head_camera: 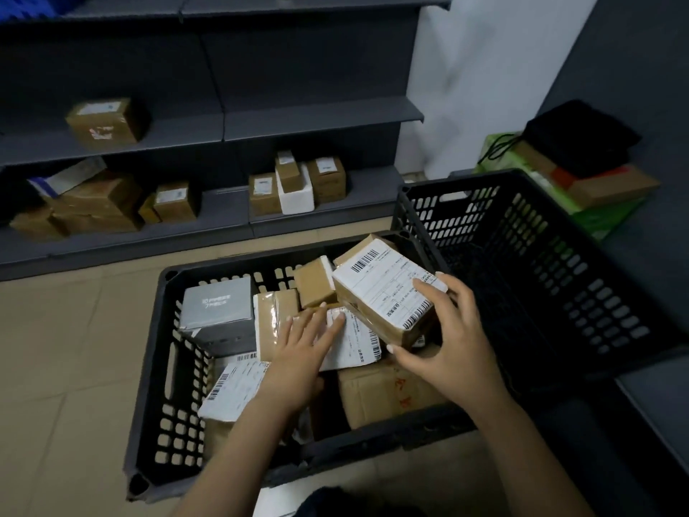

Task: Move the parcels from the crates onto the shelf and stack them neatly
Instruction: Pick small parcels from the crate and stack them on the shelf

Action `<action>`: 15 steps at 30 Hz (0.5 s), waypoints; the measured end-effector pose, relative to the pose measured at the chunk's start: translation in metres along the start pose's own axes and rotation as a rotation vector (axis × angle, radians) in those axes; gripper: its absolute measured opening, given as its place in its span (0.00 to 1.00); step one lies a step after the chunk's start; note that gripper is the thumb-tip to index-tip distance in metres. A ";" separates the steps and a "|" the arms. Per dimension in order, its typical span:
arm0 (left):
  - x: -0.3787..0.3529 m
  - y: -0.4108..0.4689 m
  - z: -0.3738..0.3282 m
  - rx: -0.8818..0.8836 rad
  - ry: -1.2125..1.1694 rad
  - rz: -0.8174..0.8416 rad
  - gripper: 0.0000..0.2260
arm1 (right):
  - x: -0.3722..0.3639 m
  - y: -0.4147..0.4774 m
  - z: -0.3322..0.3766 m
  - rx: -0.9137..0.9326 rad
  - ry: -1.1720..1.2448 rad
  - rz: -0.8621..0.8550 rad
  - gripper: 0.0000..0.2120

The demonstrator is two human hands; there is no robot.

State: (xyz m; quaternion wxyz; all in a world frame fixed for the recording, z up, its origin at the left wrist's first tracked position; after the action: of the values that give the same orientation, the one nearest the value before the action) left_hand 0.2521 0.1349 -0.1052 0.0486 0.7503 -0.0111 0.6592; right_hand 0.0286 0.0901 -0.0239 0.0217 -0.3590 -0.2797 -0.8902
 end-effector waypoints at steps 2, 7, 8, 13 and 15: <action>-0.003 0.005 0.004 -0.016 0.034 0.002 0.53 | -0.004 -0.005 0.006 -0.024 -0.018 -0.029 0.40; -0.007 0.010 0.019 -0.102 -0.048 -0.044 0.54 | -0.006 -0.021 0.018 -0.128 -0.060 -0.119 0.41; -0.007 0.010 0.021 -0.122 -0.089 -0.049 0.55 | -0.004 -0.025 0.021 -0.146 -0.074 -0.140 0.41; 0.008 0.006 0.022 -0.146 -0.234 -0.124 0.52 | 0.010 -0.040 0.031 -0.191 -0.102 -0.208 0.40; 0.019 0.003 0.016 -0.141 -0.283 -0.152 0.48 | 0.020 -0.046 0.035 -0.205 -0.115 -0.250 0.40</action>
State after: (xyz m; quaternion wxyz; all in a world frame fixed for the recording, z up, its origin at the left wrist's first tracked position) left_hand 0.2699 0.1315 -0.0882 0.1487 0.8290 -0.0072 0.5391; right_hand 0.0248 0.1498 -0.0129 -0.1418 -0.3722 -0.2304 -0.8878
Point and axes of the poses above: each hand's wrist, its own y-axis towards the middle knuckle, its own x-axis out of the back of the hand, z = x × y, the point moved 3 cm from there along y, towards the middle knuckle, and after that the axes turned 9 degrees about -z, right-handed, at the moved point
